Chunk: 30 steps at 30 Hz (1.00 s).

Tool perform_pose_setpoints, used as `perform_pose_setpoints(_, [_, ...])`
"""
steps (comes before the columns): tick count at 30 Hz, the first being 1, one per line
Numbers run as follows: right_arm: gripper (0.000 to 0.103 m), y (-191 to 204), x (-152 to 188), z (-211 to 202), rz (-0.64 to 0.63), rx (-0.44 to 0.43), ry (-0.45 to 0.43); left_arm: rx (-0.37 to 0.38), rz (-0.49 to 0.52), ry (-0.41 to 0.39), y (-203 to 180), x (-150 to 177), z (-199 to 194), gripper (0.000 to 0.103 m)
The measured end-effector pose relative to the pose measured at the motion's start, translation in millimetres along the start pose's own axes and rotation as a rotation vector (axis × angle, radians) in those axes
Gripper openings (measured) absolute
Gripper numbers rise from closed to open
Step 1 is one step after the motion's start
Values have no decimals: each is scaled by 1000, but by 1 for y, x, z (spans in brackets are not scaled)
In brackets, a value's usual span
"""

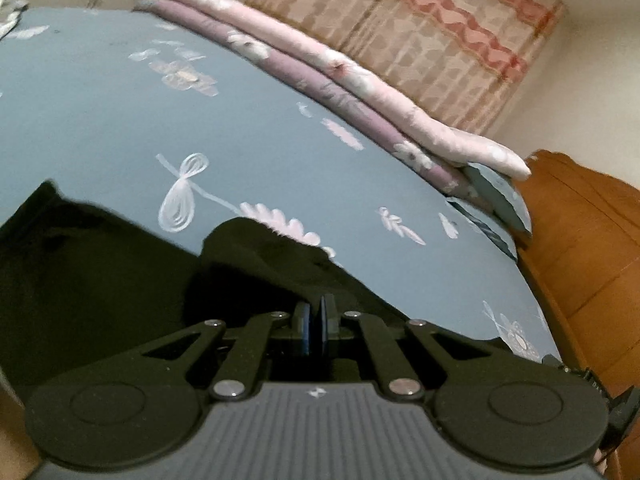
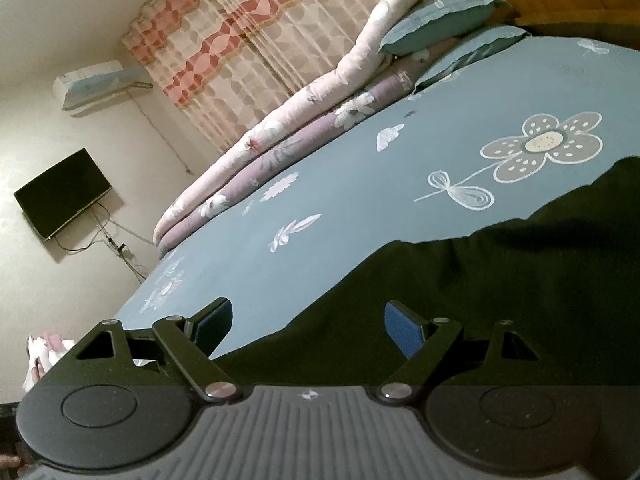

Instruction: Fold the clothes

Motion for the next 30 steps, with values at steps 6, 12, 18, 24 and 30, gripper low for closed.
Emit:
perform_pose_setpoints(6, [87,1,4,6,-8,16,15,-24,-29,32,17,10,9,3])
perform_pose_setpoints(12, [88,-2,7,9,-5,29,22,-83,0,58,20,14,10,13])
perform_pose_setpoints(18, [89,7,18,18,-57,37,66,-122,178,-32,-13,-14,-15,30])
perform_pose_setpoints(24, [92,32,37,29,-235,122,116,192,348,10,-89,-23,19,47])
perform_pose_setpoints(30, [92,49,57,34,-404,247,154,413,455,224,-137,-4,89,47])
Point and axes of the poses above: each gripper's, at about its wrist camera, not at the fingertips, and z roughly the way its jaws point, y to its left, x to its underside, the point moved 7 cm from there along z, roughly the way its jaws point, and after that the axes turned 10 degrees about z, right-handed, at the moved point
